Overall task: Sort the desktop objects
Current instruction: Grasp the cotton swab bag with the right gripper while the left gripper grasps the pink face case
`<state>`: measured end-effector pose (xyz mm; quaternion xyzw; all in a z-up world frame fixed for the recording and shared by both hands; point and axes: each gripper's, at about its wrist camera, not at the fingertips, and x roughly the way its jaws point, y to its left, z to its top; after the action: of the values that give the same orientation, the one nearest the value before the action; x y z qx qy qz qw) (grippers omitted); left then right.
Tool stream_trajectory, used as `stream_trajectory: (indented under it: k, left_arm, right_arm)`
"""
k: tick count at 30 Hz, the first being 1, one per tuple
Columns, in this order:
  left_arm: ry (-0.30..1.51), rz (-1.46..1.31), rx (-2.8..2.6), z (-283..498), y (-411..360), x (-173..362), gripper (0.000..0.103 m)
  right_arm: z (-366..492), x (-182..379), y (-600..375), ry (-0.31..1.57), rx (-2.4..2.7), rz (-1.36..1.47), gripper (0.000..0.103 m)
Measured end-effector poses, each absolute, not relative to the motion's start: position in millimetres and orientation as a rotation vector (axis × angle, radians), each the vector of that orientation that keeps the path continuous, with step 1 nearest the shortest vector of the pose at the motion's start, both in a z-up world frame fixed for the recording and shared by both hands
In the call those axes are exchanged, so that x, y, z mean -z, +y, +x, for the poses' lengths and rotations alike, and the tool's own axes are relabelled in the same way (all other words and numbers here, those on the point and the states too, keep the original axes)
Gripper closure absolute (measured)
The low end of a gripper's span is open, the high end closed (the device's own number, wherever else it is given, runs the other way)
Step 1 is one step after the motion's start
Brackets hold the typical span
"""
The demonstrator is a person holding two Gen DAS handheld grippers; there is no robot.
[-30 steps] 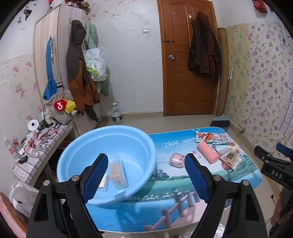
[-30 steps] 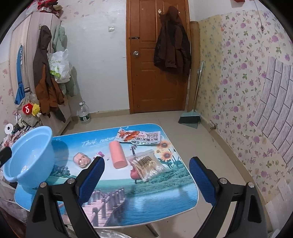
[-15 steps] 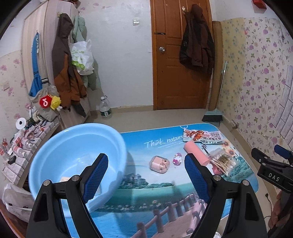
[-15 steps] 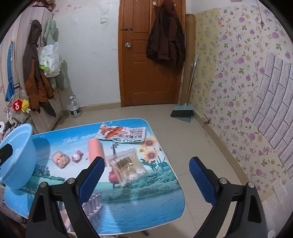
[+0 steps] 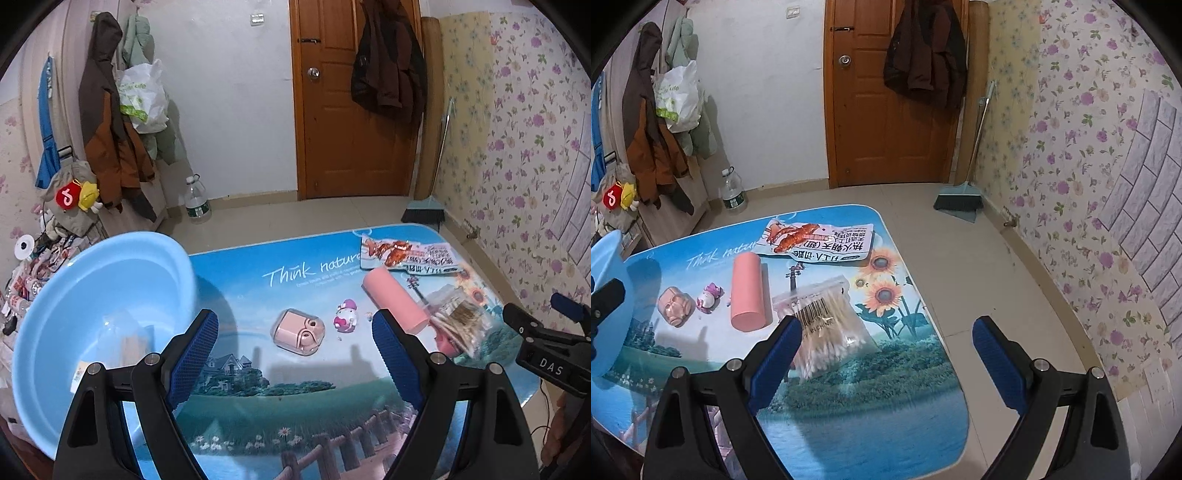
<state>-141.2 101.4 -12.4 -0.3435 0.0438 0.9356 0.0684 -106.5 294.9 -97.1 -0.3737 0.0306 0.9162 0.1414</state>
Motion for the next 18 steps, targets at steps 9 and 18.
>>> stream_trajectory:
  k: [9, 18]
  left_arm:
    - [0.184, -1.052, -2.800, -162, 113, 37, 0.015]
    - [0.219, -1.023, -2.775, -174, 128, 39, 0.014]
  right_arm:
    - [-131, 123, 288, 0.050, -2.647, -1.153, 0.008]
    - [-144, 134, 291, 0.066, -2.635, -1.171, 0.008]
